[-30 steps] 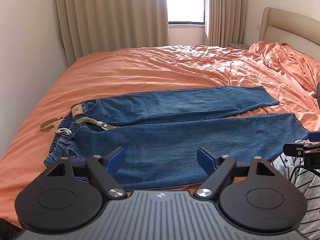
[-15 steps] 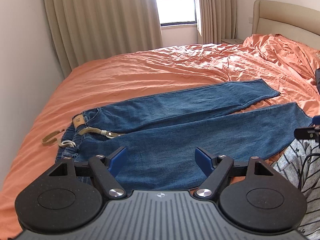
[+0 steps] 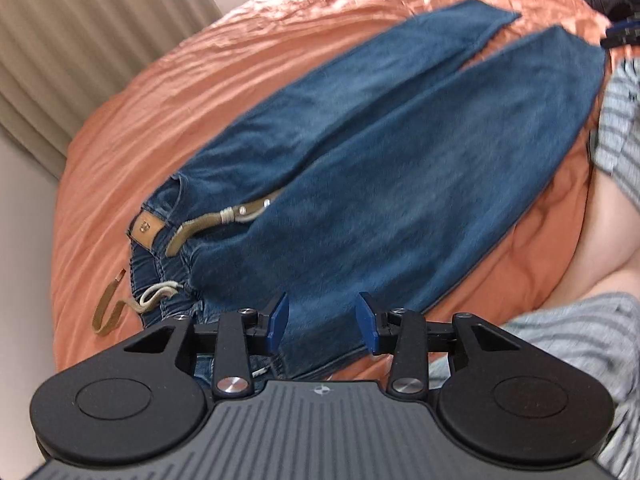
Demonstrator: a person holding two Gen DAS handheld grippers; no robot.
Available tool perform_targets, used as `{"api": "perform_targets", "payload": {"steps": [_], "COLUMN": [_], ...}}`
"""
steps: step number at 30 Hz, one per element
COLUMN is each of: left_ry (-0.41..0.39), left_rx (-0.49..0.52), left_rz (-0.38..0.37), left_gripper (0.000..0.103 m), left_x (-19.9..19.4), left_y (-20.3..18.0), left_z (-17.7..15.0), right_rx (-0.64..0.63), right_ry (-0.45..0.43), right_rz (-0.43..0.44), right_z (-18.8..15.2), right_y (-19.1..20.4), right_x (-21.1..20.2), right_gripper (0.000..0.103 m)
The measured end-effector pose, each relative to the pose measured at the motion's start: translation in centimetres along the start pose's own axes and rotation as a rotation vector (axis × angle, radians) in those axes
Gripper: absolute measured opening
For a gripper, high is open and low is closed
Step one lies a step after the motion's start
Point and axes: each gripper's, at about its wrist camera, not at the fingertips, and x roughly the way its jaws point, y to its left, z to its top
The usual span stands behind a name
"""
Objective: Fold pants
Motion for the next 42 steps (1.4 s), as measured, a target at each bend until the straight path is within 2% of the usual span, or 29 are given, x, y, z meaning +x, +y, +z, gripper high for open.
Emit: {"api": "perform_targets", "payload": {"steps": [1,3,5,7,9,17,19,21,22,24,27,31,34,37,39,42], "left_ry": [0.041,0.128,0.188,0.231,0.256,0.326,0.346,0.325,0.308,0.272,0.18,0.036,-0.036,-0.051,-0.029,0.0], "left_rx": [0.04,0.102,0.166,0.237,0.287,0.298,0.295,0.304,0.3,0.25,0.102,-0.139,-0.283,-0.372,-0.391,-0.412], "left_rz": [-0.005,-0.062,-0.08,-0.098,-0.112,-0.105,-0.068,-0.02,-0.003,0.022,0.055,0.099,0.115,0.128,0.15,0.172], "left_gripper": [0.047,0.047,0.049,0.052,0.059,0.061,0.055,0.035,0.032,0.023,0.016,0.014,0.014,0.014,0.014,0.013], "left_x": [1.1,3.3,5.4,6.9,8.0,11.3,11.6,10.7,10.0,8.4,5.9,2.8,1.3,0.1,0.8,1.2], "left_y": [0.5,1.5,1.8,1.5,1.2,0.4,-0.3,-0.9,-1.0,-0.6,1.4,3.6,4.5,5.8,5.5,5.6], "left_z": [-0.5,-1.4,-2.3,-3.2,-3.6,-3.6,-3.4,-3.2,-3.1,-2.9,-2.0,0.1,1.8,2.7,3.8,4.4], "right_rx": [0.005,0.018,0.031,0.039,0.042,0.032,0.027,0.003,-0.015,-0.05,-0.085,-0.168,-0.264,-0.379,-0.46,-0.554], "right_ry": [0.012,0.025,0.039,0.054,0.066,0.084,0.094,0.107,0.114,0.12,0.129,0.182,0.262,0.339,0.399,0.464], "right_rz": [-0.005,-0.007,-0.018,-0.029,-0.041,-0.093,-0.102,-0.107,-0.111,-0.111,-0.111,-0.12,-0.139,-0.168,-0.175,-0.137], "right_z": [0.1,0.3,0.5,0.8,1.0,2.8,3.7,4.5,4.8,5.4,6.2,6.8,7.6,9.1,10.2,10.6], "right_y": [-0.2,-0.5,-0.8,-1.2,-1.6,-4.1,-5.1,-6.0,-6.5,-7.4,-9.3,-12.0,-14.1,-16.2,-17.6,-19.4], "right_x": [0.4,0.9,1.2,1.5,1.5,0.7,0.2,-0.2,-0.4,-0.8,-1.2,-0.9,-1.1,-2.2,-2.9,-2.9], "right_gripper": [0.049,0.048,0.048,0.048,0.048,0.048,0.048,0.048,0.048,0.048,0.047,0.023,0.021,0.019,0.019,0.02]}}
